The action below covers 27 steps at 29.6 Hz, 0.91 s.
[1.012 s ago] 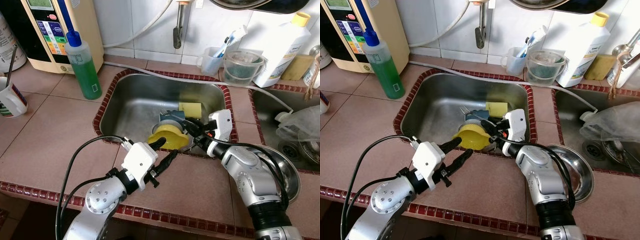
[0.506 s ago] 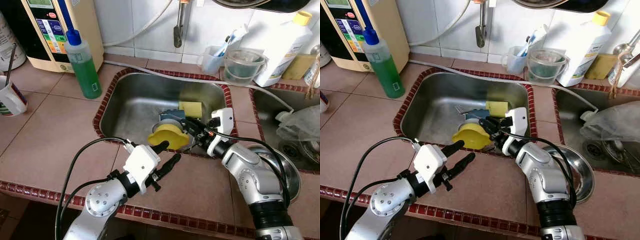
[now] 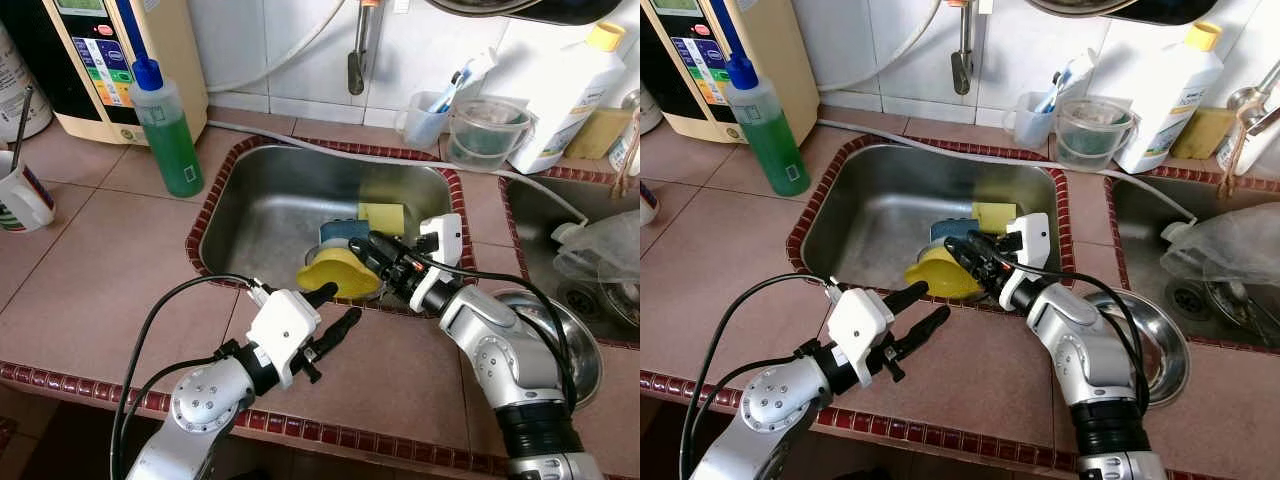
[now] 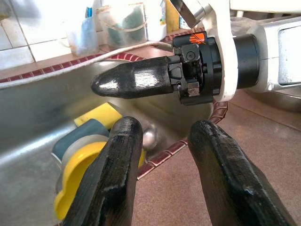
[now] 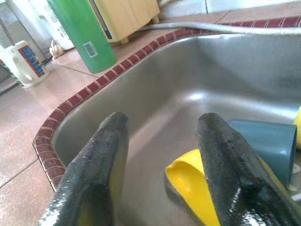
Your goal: Kitchen organization
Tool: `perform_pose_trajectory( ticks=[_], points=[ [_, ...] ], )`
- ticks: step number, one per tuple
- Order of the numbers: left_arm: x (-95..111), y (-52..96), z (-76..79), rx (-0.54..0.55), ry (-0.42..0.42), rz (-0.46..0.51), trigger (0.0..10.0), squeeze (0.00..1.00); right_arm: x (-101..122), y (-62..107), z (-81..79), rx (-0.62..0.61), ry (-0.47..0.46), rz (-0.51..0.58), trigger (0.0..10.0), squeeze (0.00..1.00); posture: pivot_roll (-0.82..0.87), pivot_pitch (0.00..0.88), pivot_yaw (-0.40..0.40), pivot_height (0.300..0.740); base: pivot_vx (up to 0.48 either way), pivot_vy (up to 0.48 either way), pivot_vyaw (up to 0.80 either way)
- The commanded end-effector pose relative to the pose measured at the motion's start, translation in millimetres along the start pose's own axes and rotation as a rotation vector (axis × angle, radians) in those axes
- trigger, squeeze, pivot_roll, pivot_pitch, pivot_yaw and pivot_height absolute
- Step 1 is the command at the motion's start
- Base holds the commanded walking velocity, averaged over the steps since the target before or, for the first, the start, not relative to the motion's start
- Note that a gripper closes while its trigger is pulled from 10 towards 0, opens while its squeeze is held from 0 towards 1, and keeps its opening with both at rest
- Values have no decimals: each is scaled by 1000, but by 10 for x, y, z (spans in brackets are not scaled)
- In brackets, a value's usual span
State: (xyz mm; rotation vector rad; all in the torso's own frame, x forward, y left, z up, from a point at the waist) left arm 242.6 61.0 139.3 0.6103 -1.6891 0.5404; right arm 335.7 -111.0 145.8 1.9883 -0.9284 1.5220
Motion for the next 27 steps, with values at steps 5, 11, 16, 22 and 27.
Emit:
perform_pose_trajectory(
  ticks=[5, 11, 16, 22, 27],
  points=[
    [14, -20, -66, 24, -12, 7, 10000, 0, 184, -46, -11, -7, 74, 90, 10000, 1000, 4, 115, -23, 740, 0, 0, 0],
    [1, -47, -299, 115, -29, 7, 10000, 0, 314, -89, -28, -44, 68, 184, 10000, 1000, 1, 91, -25, 740, 0, 0, 0],
    [-26, -44, -563, 229, -31, 3, 10000, 0, 400, -127, -70, -93, 95, 255, 10000, 1000, -1, 58, -33, 740, 0, 0, 0],
    [-24, -12, -802, 338, -27, 17, 10000, 0, 464, -148, -70, -186, 148, 314, 10000, 1000, 8, 20, -46, 740, 0, 0, 0],
    [-56, 54, -990, 455, 26, 30, 10000, 0, 503, -125, -18, -279, 209, 355, 10000, 1000, 15, 6, -48, 740, 0, 0, 0]
  ],
)
Point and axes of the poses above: a point about 5 cm out from each wrist's last joint towards the gripper, its own y axis pointing back from the gripper into the wrist, its own x axis along the axis of the wrist's last joint, z = x × y, the point moved 2 cm from there along -y, pointing out of the wrist towards the gripper
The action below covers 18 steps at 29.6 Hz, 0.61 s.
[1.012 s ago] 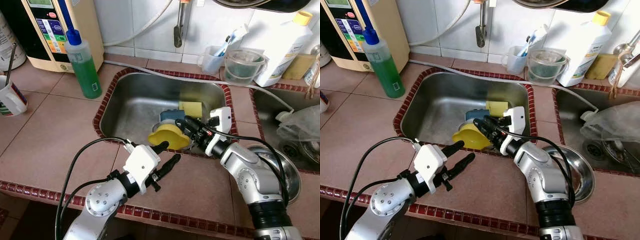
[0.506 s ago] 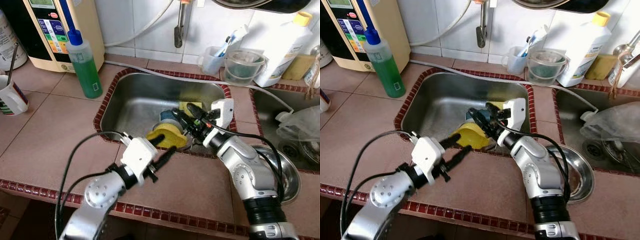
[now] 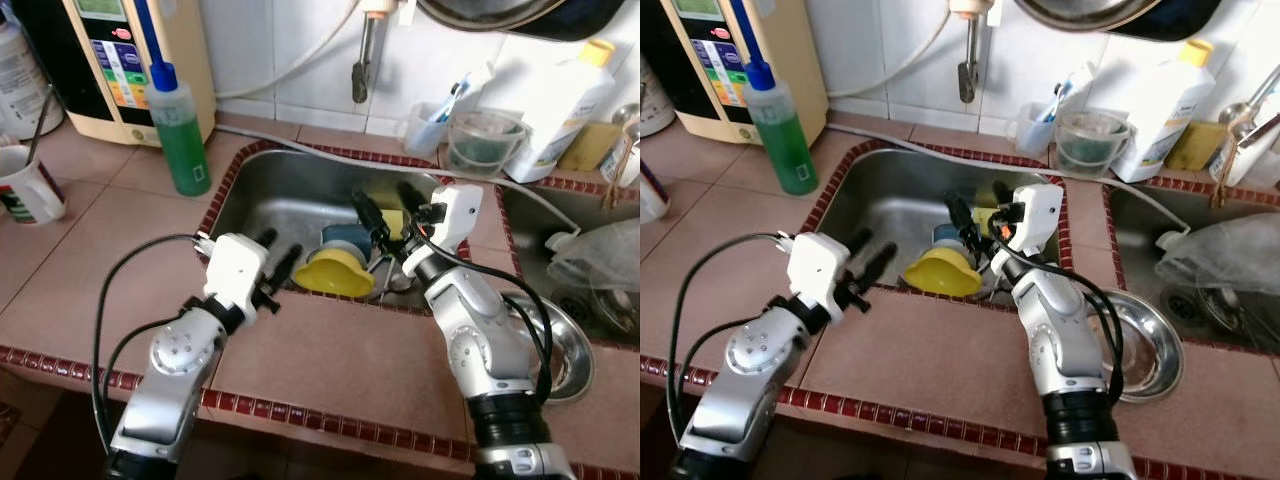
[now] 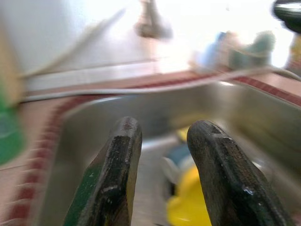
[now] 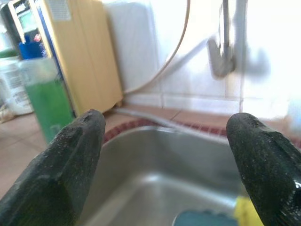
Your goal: Kitchen organization
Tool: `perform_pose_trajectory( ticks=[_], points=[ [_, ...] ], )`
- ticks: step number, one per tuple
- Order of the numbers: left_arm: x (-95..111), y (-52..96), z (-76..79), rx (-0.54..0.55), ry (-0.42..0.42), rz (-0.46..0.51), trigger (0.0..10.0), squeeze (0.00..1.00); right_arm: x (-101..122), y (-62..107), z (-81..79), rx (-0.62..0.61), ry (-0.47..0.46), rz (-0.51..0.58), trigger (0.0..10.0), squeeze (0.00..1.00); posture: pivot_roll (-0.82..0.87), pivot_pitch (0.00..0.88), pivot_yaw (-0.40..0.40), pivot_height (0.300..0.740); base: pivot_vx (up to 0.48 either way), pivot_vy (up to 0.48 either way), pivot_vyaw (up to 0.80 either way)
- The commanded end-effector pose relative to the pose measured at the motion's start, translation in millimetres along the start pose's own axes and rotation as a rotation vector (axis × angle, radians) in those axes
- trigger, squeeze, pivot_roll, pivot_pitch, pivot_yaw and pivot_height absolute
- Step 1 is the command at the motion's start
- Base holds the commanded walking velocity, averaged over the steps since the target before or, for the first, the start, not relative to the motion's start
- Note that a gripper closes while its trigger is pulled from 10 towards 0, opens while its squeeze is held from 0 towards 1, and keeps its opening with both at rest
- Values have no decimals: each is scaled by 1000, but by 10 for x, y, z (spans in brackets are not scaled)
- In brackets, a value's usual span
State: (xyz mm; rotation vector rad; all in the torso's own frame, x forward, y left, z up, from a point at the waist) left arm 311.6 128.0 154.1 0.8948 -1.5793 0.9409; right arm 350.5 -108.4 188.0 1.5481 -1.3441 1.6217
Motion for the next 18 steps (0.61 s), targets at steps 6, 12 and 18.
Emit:
perform_pose_trajectory(
  ticks=[6, 12, 18],
  points=[
    [-49, 10, -164, 133, 92, 12, 10000, 0, 41, 34, 74, -99, 198, 45, 10000, 1000, 14, 1, -46, 740, 0, 0, 0],
    [-77, 28, -201, 181, 124, 14, 10000, 0, -83, 156, 99, -192, 268, 28, 10000, 0, 10, 0, -40, 740, 0, 0, 0],
    [-95, 38, -223, 193, 124, 11, 10000, 0, -127, 208, 94, -227, 291, 26, 10000, 0, 3, 2, -32, 740, 0, 0, 0]
  ],
)
Point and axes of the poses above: a point about 5 cm out from each wrist's last joint towards the gripper, its own y axis pointing back from the gripper into the wrist, its own x axis along the axis of the wrist's last joint, z = x × y, the point moved 2 cm from there along -y, pointing out of the wrist towards the gripper
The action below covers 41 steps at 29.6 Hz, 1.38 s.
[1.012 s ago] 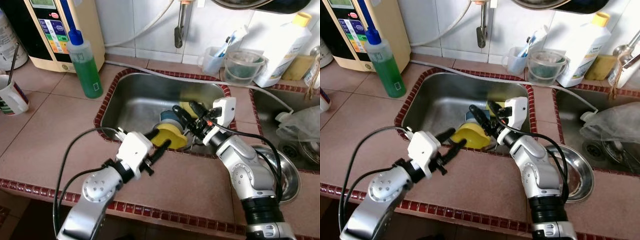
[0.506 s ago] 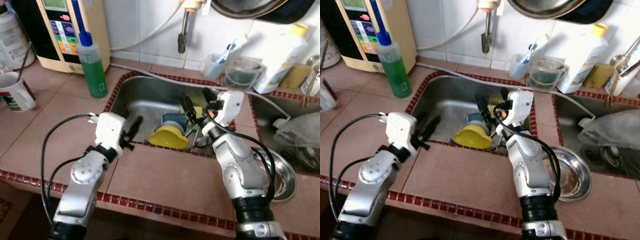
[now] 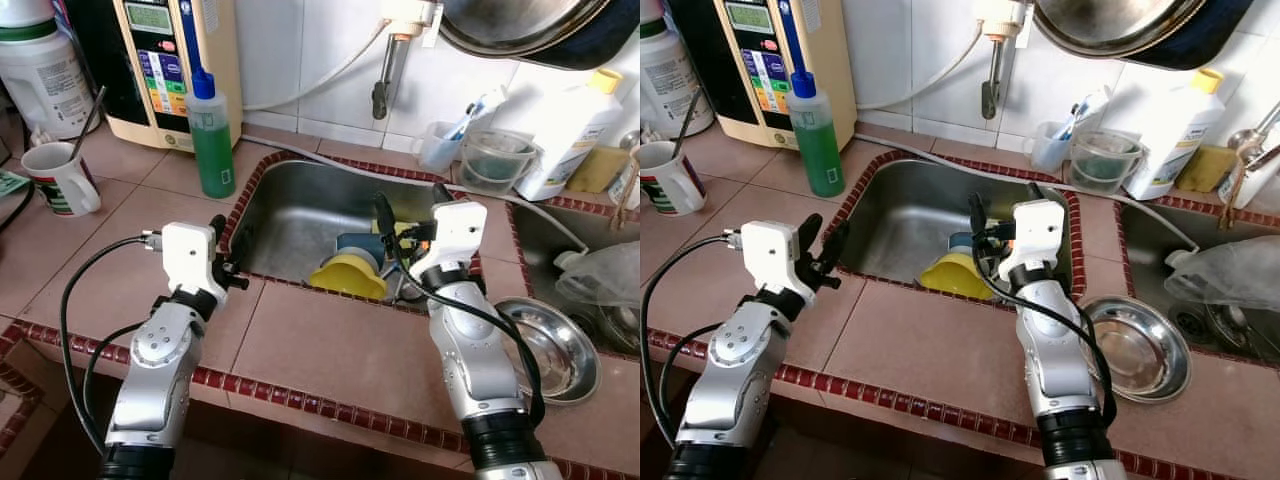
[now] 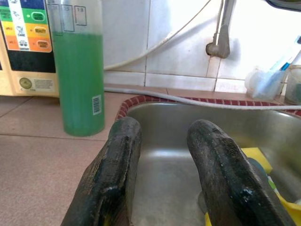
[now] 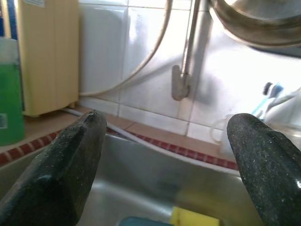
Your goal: Kitchen organization
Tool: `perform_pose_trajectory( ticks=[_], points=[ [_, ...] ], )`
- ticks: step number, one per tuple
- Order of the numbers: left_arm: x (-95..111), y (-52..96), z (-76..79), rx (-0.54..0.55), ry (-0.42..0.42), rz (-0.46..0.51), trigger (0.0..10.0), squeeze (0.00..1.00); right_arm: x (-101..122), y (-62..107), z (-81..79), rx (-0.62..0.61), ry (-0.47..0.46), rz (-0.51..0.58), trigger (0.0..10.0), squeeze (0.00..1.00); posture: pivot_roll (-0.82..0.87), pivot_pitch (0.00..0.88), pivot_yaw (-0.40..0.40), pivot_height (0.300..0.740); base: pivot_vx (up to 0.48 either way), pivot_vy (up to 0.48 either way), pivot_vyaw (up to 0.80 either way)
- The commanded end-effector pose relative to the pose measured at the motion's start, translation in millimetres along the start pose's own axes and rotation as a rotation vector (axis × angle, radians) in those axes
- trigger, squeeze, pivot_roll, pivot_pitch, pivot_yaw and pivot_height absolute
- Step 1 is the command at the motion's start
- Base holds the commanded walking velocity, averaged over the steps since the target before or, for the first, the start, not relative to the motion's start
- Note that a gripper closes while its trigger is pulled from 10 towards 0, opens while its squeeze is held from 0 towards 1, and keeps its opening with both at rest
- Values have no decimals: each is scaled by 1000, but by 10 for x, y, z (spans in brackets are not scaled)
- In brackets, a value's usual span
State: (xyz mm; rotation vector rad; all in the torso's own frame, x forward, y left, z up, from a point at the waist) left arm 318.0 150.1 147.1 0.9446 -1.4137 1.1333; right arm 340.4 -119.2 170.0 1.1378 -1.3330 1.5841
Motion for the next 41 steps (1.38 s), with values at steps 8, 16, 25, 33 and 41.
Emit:
perform_pose_trajectory(
  ticks=[8, 16, 25, 33, 41],
  points=[
    [3, -8, -29, 15, 8, 4, 10000, 0, -31, 41, 53, -19, 24, -7, 10000, 0, -2, 8, -33, 740, 0, -287, 0],
    [-7, -5, -18, 13, 13, 2, 10000, 0, -31, 41, 50, -14, 30, -6, 10000, 0, -1, 4, -39, 740, 0, -331, 0],
    [-12, 5, -4, 11, 17, 0, 10000, 0, -42, 41, 25, 6, 32, -12, 10000, 0, 3, 2, -46, 740, 0, -357, 0],
    [-25, 25, 5, 7, 18, -4, 10000, 0, -50, 46, -5, 21, 32, -14, 10000, 0, 9, 0, -49, 740, 0, -368, 0],
    [-33, 44, 14, 4, 17, -9, 10000, 0, -59, 61, -20, 35, 33, -18, 10000, 0, 9, 0, -54, 740, 0, -374, 0]
  ],
)
Point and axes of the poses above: a point about 5 cm out from each wrist's last joint towards the gripper, its own y axis pointing back from the gripper into the wrist, its own x axis along the axis of the wrist's last joint, z = x × y, the point moved 2 cm from there along -y, pointing out of the wrist towards the gripper
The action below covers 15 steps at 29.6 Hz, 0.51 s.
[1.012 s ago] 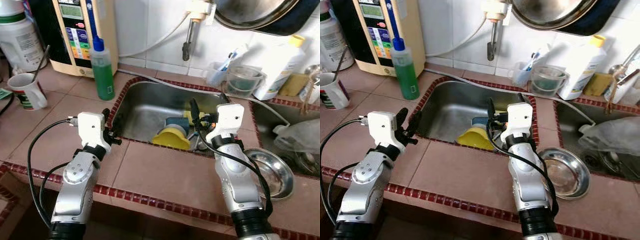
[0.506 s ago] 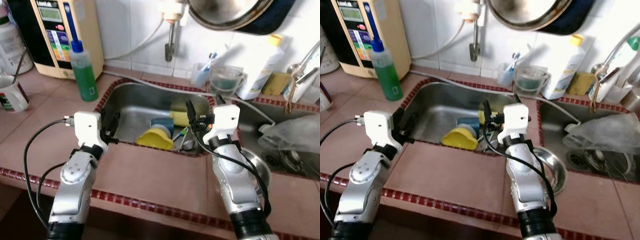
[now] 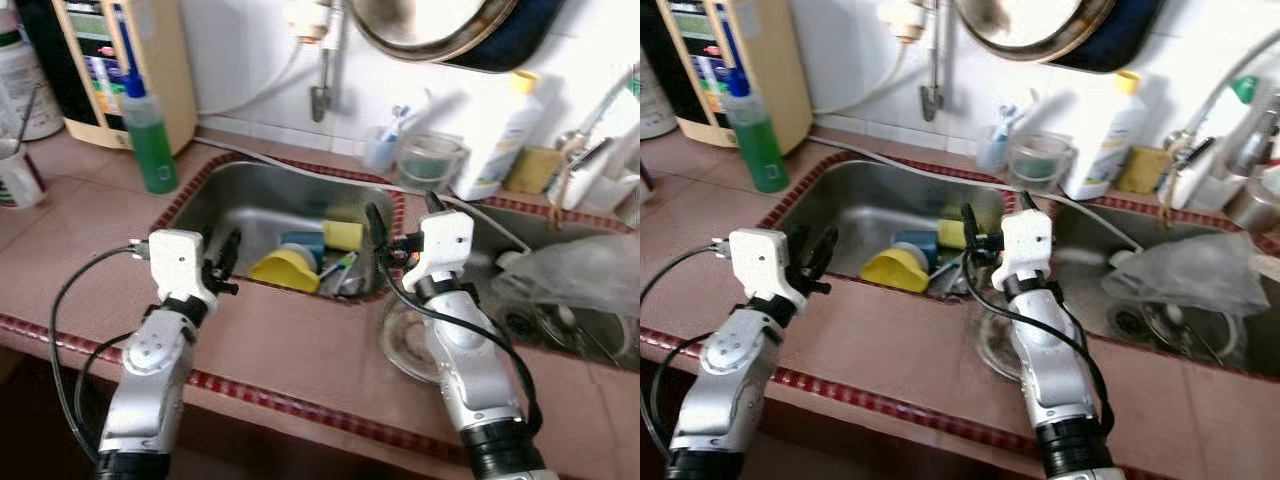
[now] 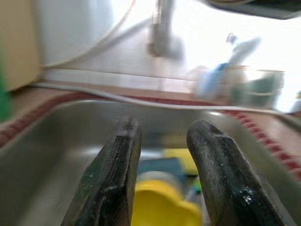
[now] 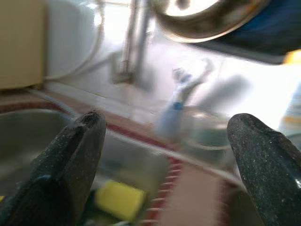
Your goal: Kitchen organization
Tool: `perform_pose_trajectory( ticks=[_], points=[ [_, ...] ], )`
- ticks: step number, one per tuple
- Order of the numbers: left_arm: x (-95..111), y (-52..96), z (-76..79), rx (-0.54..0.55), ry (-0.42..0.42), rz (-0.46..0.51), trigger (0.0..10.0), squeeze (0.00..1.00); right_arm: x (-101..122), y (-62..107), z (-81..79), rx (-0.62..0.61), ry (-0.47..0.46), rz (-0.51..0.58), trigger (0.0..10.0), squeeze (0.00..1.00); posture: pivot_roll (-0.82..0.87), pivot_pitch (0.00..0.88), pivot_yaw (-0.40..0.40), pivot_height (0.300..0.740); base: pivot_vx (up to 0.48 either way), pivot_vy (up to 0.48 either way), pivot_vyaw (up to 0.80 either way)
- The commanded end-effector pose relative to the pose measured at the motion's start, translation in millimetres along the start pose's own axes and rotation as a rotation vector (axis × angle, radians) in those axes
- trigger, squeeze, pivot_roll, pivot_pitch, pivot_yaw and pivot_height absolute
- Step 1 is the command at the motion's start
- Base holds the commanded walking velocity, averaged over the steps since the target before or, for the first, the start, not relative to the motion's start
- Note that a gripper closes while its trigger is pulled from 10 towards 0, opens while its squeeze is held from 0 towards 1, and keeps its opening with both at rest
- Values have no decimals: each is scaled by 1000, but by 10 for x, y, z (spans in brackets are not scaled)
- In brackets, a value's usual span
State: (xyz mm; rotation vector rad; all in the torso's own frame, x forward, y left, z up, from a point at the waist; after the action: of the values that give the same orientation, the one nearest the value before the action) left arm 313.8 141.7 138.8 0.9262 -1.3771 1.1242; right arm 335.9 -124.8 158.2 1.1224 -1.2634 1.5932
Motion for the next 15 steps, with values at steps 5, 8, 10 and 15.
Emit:
perform_pose_trajectory(
  ticks=[5, 8, 10, 15],
  points=[
    [42, 22, -70, 12, -13, 8, 10000, 0, 43, -20, -64, 21, -13, 15, 10000, 0, 8, 0, -57, 740, 0, -373, 0],
    [40, 27, -65, 11, -12, 8, 10000, 0, 43, -15, -62, 24, -12, 14, 10000, 0, 7, 0, -60, 740, 0, -376, 0],
    [38, 35, -63, 12, -13, 8, 10000, 0, 41, -7, -62, 27, -10, 12, 10000, 0, 6, 3, -60, 740, 0, -373, 0],
    [32, 48, -52, 11, -7, 5, 10000, 0, 36, 9, -65, 32, -8, 7, 10000, 0, 2, 15, -63, 740, 0, -376, 0]
  ],
)
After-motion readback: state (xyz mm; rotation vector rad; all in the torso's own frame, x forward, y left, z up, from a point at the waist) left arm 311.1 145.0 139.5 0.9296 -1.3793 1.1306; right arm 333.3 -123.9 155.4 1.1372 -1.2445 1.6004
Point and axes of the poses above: a point about 5 cm out from each wrist's last joint towards the gripper, its own y axis pointing back from the gripper into the wrist, its own x axis along the axis of the wrist's last joint, z = x × y, the point moved 2 cm from there along -y, pointing out of the wrist towards the gripper
